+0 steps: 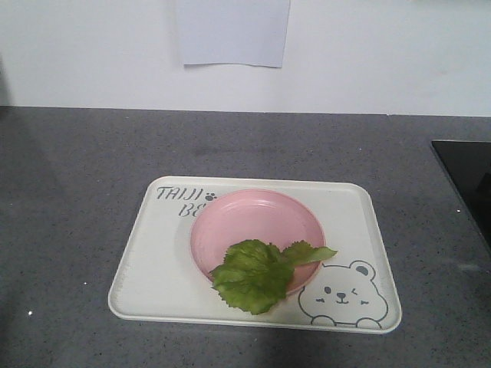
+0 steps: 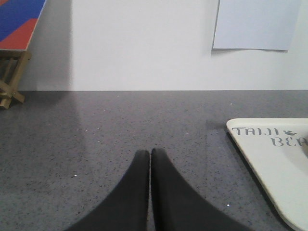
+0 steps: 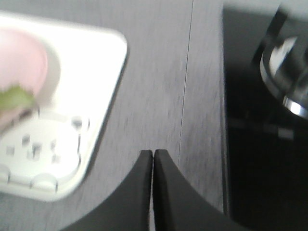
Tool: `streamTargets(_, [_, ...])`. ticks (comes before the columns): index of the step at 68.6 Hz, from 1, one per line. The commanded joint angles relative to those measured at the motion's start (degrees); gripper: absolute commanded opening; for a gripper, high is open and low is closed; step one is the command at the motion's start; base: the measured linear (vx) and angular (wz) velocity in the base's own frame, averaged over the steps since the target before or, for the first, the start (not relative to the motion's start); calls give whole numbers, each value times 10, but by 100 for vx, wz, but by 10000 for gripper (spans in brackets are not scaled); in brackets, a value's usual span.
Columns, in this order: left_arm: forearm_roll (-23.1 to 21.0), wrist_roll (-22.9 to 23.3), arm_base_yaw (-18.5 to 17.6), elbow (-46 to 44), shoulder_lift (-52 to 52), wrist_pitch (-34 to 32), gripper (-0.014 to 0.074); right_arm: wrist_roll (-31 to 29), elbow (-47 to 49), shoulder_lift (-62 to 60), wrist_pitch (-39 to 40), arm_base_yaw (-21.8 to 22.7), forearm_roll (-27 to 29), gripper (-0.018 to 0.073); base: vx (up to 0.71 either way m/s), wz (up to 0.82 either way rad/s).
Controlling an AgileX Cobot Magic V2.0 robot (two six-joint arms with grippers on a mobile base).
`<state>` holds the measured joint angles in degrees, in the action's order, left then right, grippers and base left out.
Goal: Transfer vegetables to tray and serve
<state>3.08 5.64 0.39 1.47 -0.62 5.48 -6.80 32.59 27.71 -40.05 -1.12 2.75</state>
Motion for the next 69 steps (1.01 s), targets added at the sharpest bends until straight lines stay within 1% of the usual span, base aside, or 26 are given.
streamTargets(1, [0, 0, -1, 16, -9, -45, -6, -3, -39, -44, 156, 0, -3, -10, 0, 0])
streamTargets(8, [0, 0, -1, 16, -9, -45, -6, -3, -109, -105, 244, 0, -3, -10, 0, 0])
streamTargets(18, [0, 0, -1, 16, -9, -45, -6, -3, -212, -188, 337, 0, -3, -10, 0, 0])
streamTargets(30, [0, 0, -1, 16, -9, -45, -6, -3, -311, -251, 419, 0, -3, -8, 0, 0])
streamTargets(36, [0, 0, -1, 16, -9, -45, -6, 11, -347, -273, 442, 0, -3, -7, 0, 0])
streamTargets(38, [0, 0, -1, 16, -9, -45, -6, 16, -353, -281, 448, 0, -3, -7, 0, 0])
streamTargets(41, [0, 0, -1, 16, -9, -45, -6, 25, -351, -289, 428, 1, -3, -6, 0, 0])
streamTargets(45, [0, 0, -1, 16, -9, -45, -6, 31, -351, -289, 428, 1, -3, -6, 0, 0])
streamTargets(54, [0, 0, -1, 16, -9, -45, -6, 31, -351, -289, 428, 1, -4, -6, 0, 0])
streamTargets(69, [0, 0, -1, 16, -9, -45, -6, 31, -351, -289, 405, 1, -8, -6, 0, 0])
